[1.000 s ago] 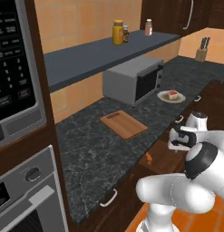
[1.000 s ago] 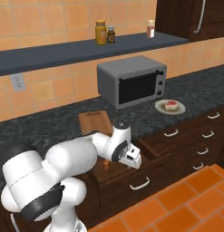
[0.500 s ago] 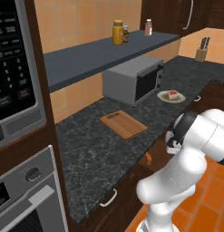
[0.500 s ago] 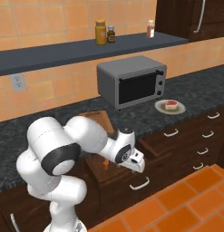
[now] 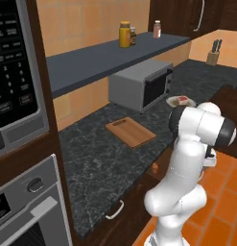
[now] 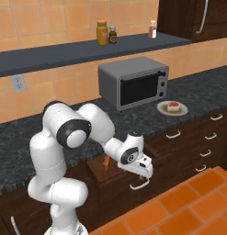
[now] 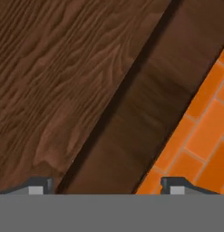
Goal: Pick up the knife from the drawer and place it on the cutting board. Then place the meat from the plate to the cutting board.
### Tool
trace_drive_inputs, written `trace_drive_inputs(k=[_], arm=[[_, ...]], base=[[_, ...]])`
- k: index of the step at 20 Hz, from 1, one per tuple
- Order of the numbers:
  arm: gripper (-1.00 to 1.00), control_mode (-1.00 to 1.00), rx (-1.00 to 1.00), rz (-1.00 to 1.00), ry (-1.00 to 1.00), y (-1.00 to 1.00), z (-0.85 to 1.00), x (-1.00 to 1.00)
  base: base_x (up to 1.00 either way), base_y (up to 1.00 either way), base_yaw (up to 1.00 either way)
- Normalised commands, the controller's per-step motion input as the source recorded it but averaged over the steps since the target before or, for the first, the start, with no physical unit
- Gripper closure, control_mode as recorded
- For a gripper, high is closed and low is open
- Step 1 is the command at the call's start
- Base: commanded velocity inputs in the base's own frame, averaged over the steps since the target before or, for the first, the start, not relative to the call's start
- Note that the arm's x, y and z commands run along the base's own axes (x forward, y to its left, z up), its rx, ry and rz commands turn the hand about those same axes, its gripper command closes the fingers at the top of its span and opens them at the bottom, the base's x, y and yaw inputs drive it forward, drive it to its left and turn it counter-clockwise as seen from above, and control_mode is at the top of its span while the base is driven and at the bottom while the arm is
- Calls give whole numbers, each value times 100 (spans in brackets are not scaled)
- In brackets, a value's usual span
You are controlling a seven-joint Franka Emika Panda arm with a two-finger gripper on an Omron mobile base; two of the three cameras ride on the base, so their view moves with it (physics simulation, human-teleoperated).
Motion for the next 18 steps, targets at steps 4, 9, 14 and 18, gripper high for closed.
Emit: trace_drive_inputs(k=[4,9,14,18], arm=[[-100,-100,0,0,15,-94,-65,-90],[-100,-100,5,-4,13,-100,-20,-100],[-100,-100,18,-2,1,-55,59,-66],[-100,-100,10,3,-2,4,100,-4]], base=[[0,0,0],[0,0,0],[0,0,0],[0,0,0]])
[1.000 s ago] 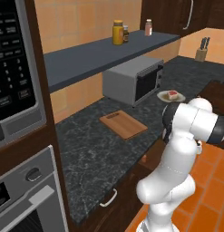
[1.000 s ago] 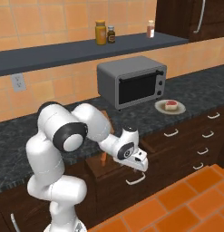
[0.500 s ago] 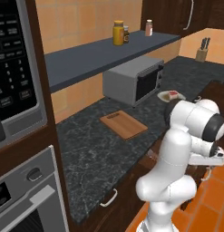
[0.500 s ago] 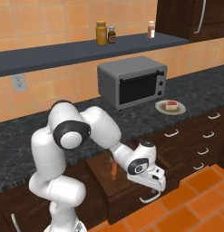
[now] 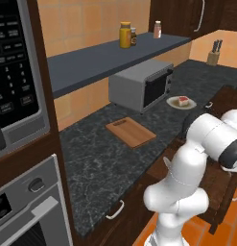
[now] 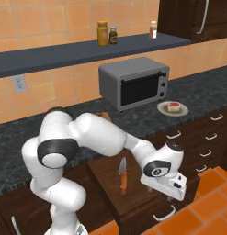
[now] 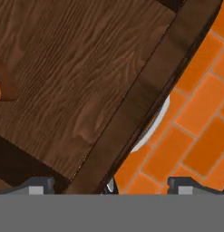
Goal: Pick up the knife from the drawer and place it on the cutting board. Then place the meat from the plate to the cutting board.
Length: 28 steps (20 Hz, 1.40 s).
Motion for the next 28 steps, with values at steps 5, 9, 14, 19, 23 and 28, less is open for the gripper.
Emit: trace_drive_inputs(k=[5,9,14,19,23,28], arm=[[-100,-100,2,17,-13,80,55,15],[-100,-100,0,15,-12,95,-1,42],[-100,-100,-2,15,-1,60,-10,38],[-100,-100,-5,9,0,35,-19,40],[-100,-100,0,6,0,35,-35,39],[-100,-100,0,6,0,11,-36,30]], base=[[0,0,0],[0,0,0],[0,0,0],[0,0,0],[0,0,0],[0,0,0]])
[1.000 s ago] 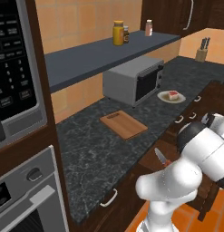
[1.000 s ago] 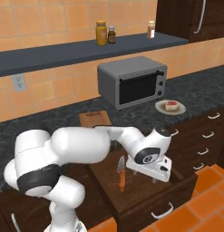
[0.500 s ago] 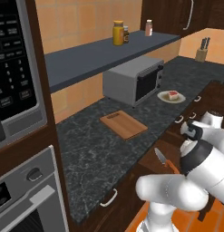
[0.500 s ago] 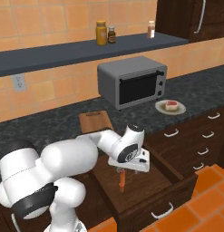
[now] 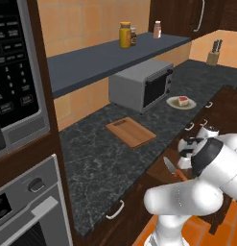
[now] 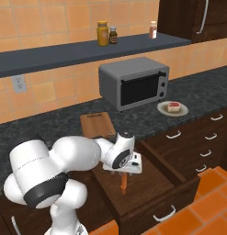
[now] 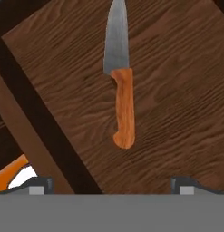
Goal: Pick up the knife from the drawer and place it on the cutting board. Then place the meat from the plate to the cutting board.
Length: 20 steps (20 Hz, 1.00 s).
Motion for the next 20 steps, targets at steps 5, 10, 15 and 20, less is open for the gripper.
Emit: trace_drive_inputs(k=[5,10,15,20], arm=[[-100,-100,0,1,0,1,-49,32],[-100,-100,0,2,0,0,-39,29],[-100,-100,0,0,0,-5,-34,39],[-100,-100,2,2,0,-36,-4,28]], base=[[0,0,0],[0,0,0],[0,0,0],[0,0,0]])
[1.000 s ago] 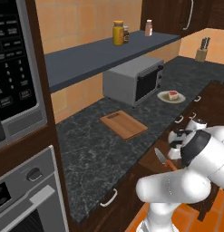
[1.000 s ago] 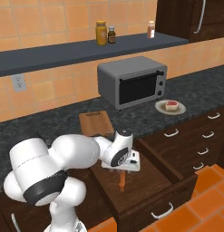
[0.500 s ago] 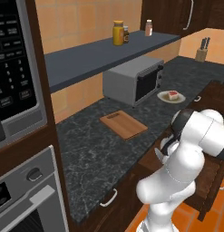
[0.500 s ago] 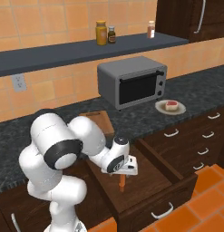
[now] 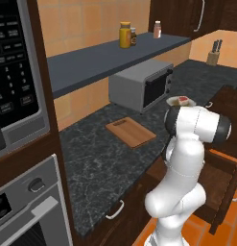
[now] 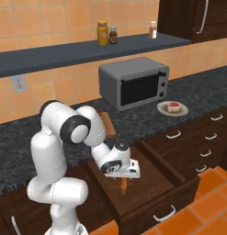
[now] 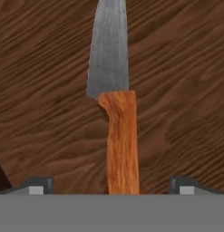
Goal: Pick up the knife from the drawer and place it on the cutting board. Then place the meat from the plate to the cutting board.
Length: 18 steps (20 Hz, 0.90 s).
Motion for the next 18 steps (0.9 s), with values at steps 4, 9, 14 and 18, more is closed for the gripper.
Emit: trace_drive_inputs(k=[4,9,14,18], arm=[[-100,-100,1,0,0,-8,-9,30],[-100,-100,0,0,0,0,-30,26],[100,-100,0,0,1,0,-33,17],[100,-100,0,0,4,-2,-26,17]], base=[[0,0,0],[0,0,0],[0,0,0],[0,0,0]])
